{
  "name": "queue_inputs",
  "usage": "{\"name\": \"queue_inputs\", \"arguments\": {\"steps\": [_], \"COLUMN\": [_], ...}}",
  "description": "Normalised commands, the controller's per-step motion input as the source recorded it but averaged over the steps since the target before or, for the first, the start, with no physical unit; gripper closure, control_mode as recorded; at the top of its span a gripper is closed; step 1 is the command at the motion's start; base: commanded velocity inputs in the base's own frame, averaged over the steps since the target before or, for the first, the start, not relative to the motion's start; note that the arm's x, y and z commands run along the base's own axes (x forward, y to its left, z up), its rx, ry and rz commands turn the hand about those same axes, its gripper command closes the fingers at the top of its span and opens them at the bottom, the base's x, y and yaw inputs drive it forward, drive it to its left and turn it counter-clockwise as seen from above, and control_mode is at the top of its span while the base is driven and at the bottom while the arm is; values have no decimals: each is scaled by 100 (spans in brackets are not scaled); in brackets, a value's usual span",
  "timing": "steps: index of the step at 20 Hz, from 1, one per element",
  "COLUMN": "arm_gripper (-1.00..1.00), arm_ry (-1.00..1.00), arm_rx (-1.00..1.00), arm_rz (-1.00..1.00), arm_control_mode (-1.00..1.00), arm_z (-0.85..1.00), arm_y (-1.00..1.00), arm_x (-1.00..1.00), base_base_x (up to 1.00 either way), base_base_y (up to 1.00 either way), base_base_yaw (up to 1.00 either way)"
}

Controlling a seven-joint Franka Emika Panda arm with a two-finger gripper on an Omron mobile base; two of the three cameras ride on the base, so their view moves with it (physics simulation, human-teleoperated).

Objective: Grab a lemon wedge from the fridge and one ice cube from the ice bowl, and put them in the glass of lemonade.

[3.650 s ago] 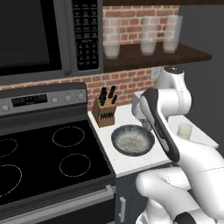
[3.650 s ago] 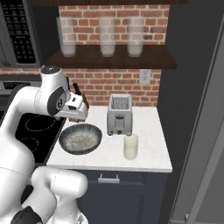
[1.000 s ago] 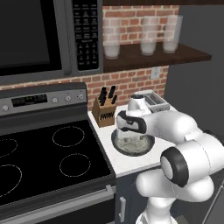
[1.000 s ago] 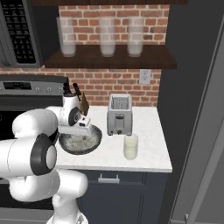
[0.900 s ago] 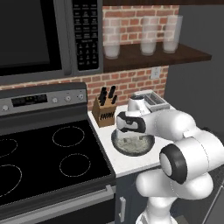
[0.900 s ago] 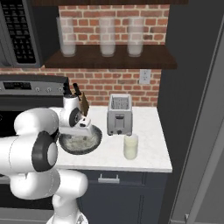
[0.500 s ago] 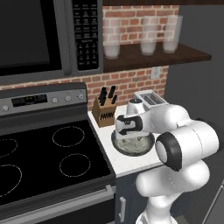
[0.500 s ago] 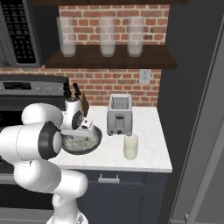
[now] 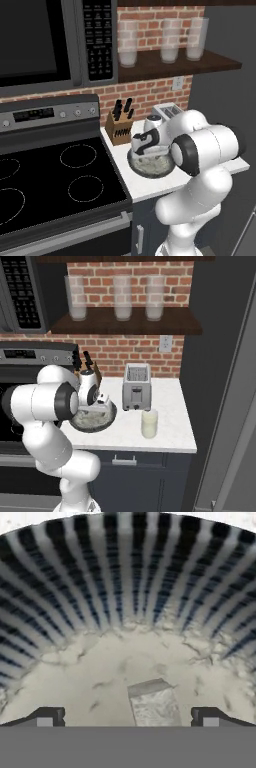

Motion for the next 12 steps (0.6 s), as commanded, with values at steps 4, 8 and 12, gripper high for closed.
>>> {"name": "queue_inputs", "arguments": {"steps": [4, 8, 12], "arm_gripper": [-100, -100, 100], "arm_ry": [-2, -1, 0], "arm_rx": [0, 0, 0], "arm_rz": [0, 0, 0], "arm_control_mode": [-100, -100, -100], "arm_z": [-17, -25, -33], "arm_y": [0, 0, 0], "arm_x": [35, 28, 21], "base_base_x": [0, 0, 0], "base_base_y": [0, 0, 0], "base_base_yaw": [0, 0, 0]}}
